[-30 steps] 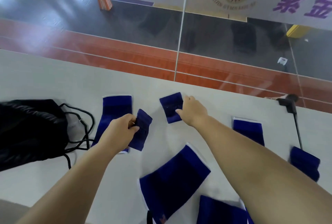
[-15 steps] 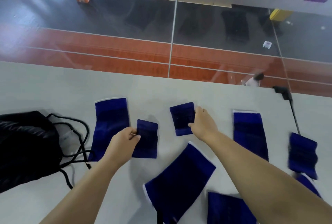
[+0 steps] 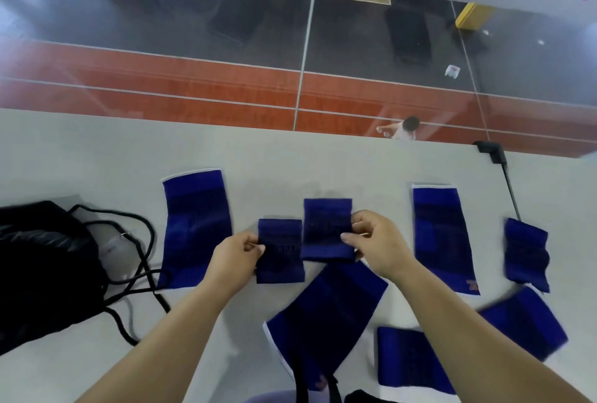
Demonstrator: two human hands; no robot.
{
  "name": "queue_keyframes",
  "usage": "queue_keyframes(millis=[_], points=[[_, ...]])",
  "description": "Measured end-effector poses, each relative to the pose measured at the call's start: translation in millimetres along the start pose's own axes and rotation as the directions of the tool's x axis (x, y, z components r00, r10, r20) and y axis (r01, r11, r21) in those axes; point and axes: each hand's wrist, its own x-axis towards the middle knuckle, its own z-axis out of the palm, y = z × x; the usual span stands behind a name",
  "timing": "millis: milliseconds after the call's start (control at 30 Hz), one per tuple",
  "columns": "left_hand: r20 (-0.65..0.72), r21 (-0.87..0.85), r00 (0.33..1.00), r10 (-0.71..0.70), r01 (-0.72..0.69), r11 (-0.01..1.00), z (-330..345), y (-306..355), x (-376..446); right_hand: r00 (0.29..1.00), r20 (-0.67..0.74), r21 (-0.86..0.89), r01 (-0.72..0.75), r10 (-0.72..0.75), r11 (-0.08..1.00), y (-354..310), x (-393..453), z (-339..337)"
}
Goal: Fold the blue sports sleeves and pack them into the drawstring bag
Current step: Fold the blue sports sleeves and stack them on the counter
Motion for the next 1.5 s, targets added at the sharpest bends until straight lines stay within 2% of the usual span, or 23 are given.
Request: queue_keyframes(millis=[67, 200, 400, 533, 667, 733, 800, 900, 1033, 1100, 1167, 1267, 1400, 1500], points=[[0.024, -0.070, 1.000, -0.017, 0.018, 0.997, 0, 1, 0, 0.994, 0.113, 0.013, 0.005, -0.007, 1.000, -5, -1, 17], [0.049, -0.108, 0.997, -0.056, 0.061, 0.992, -1, 2, 1, 0.978, 0.208, -0.051, -0.010, 0.021, 0.999, -6, 9, 49], [0.082, -0.065, 0.994, -0.074, 0.079, 0.995, -4, 1, 1, 0.986, 0.125, -0.342, -0.059, 0.108, 0.938, 6, 20, 76], [0.062, 0.055, 0.997, -0.033, 0.030, 0.998, -1, 3, 0, 0.993, 0.070, -0.400, -0.059, 0.094, 0.915, 7, 18, 85], [0.087, 0.011, 0.996, 0.011, -0.012, 1.000, -1, 6, -5, 0.988, 0.089, -0.345, -0.089, 0.126, 0.934, 5, 17, 82], [0.107, -0.029, 0.993, 0.043, -0.040, 0.999, -2, 8, -7, 0.979, 0.145, -0.285, -0.096, 0.142, 0.954, 3, 18, 77], [0.121, -0.082, 0.991, 0.062, -0.052, 0.995, -4, 12, -9, 0.966, 0.224, -0.140, -0.099, 0.129, 0.985, 1, 18, 72], [0.087, -0.204, 0.994, 0.060, -0.041, 0.978, -7, 16, -11, 0.963, 0.265, 0.080, -0.078, 0.055, 0.994, -6, 12, 62], [-0.007, -0.302, 0.999, 0.052, -0.051, 0.952, -6, 20, -12, 0.991, 0.134, 0.090, 0.005, -0.017, 0.996, -13, -1, 53], [-0.025, -0.249, 0.995, 0.097, -0.100, 0.963, -4, 21, -14, 0.993, 0.091, 0.071, 0.070, -0.076, 0.995, -14, -7, 51], [0.031, -0.174, 0.987, 0.155, -0.147, 0.974, -1, 23, -17, 0.981, 0.122, 0.006, 0.153, -0.152, 0.988, -13, -10, 49], [0.109, -0.063, 0.973, 0.203, -0.197, 0.978, 1, 22, -18, 0.966, 0.179, -0.147, 0.212, -0.185, 0.966, -13, -12, 46], [0.078, 0.165, 0.952, 0.295, -0.304, 0.938, 3, 22, -20, 0.964, 0.128, -0.330, 0.262, -0.232, 0.907, -13, -12, 48], [0.050, 0.235, 0.924, 0.378, -0.379, 0.895, 2, 22, -19, 0.958, 0.082, -0.377, 0.284, -0.274, 0.882, -11, -11, 50]])
